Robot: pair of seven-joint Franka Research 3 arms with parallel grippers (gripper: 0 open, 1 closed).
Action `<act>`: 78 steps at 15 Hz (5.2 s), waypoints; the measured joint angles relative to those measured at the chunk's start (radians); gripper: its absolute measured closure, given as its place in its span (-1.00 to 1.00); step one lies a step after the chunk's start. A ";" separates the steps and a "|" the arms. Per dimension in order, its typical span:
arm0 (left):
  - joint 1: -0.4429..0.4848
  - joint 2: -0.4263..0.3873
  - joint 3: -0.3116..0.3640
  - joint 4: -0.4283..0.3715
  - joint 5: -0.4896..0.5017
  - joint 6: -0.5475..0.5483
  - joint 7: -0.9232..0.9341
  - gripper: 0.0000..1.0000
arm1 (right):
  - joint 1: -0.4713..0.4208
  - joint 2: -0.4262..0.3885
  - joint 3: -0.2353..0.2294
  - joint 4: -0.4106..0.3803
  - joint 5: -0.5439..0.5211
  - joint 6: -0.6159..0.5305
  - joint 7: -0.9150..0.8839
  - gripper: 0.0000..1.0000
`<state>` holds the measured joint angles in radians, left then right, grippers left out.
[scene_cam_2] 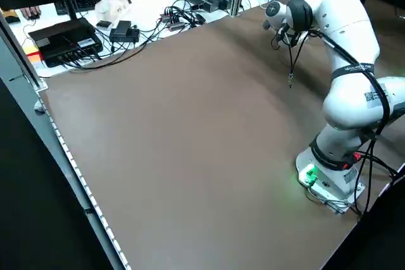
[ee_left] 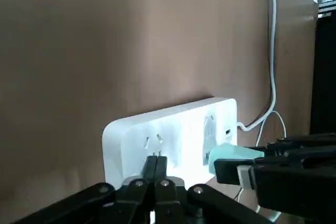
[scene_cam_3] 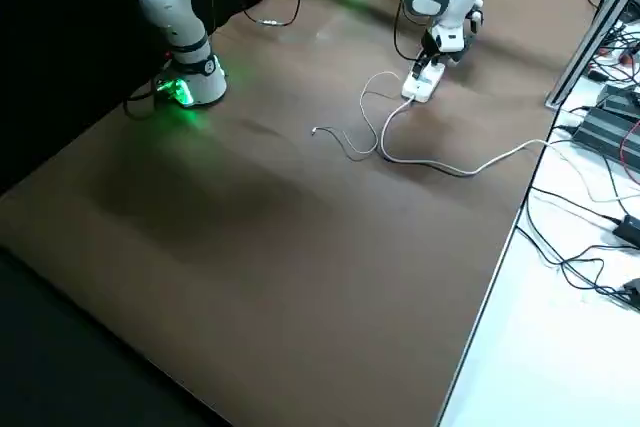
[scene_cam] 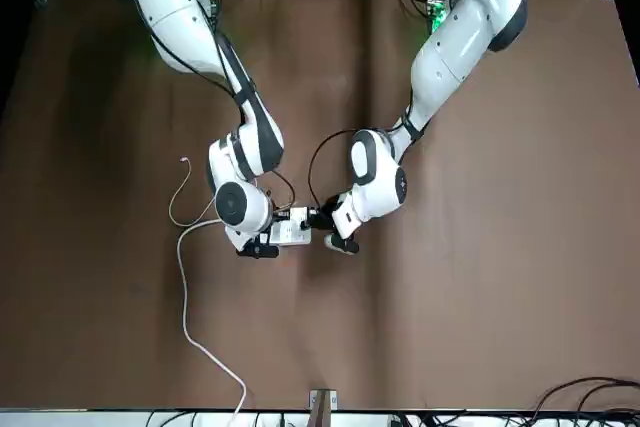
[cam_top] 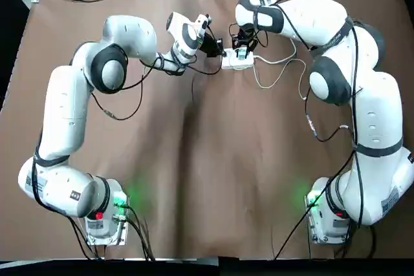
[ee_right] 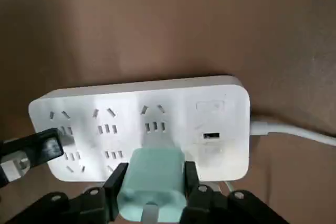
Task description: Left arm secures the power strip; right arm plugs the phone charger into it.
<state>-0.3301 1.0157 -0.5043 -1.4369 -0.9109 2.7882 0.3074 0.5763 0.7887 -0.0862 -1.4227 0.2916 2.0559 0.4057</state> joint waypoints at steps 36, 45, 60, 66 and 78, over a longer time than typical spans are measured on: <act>-0.001 0.001 0.000 0.001 0.000 0.001 0.000 0.98 | -0.012 0.054 0.000 0.080 -0.008 0.039 0.013 -1.00; -0.001 0.001 0.000 0.003 0.000 0.002 0.000 0.98 | -0.285 -0.128 -0.023 0.308 -0.011 -0.335 -0.048 -1.00; 0.118 -0.078 -0.016 0.031 -0.003 0.018 -0.004 0.98 | -0.507 -0.558 -0.011 0.193 -0.160 -0.559 -0.251 -1.00; 0.230 -0.227 -0.011 -0.114 0.004 0.016 -0.003 0.98 | -0.503 -0.673 0.067 0.042 -0.281 -0.472 -0.251 -1.00; 0.401 -0.412 0.108 -0.208 0.271 -0.363 -0.109 0.98 | -0.464 -0.716 0.057 -0.031 -0.290 -0.419 -0.200 -1.00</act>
<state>0.0712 0.6036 -0.3968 -1.6445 -0.6403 2.4256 0.1980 0.1119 0.0725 -0.0289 -1.4535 0.0017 1.6372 0.2061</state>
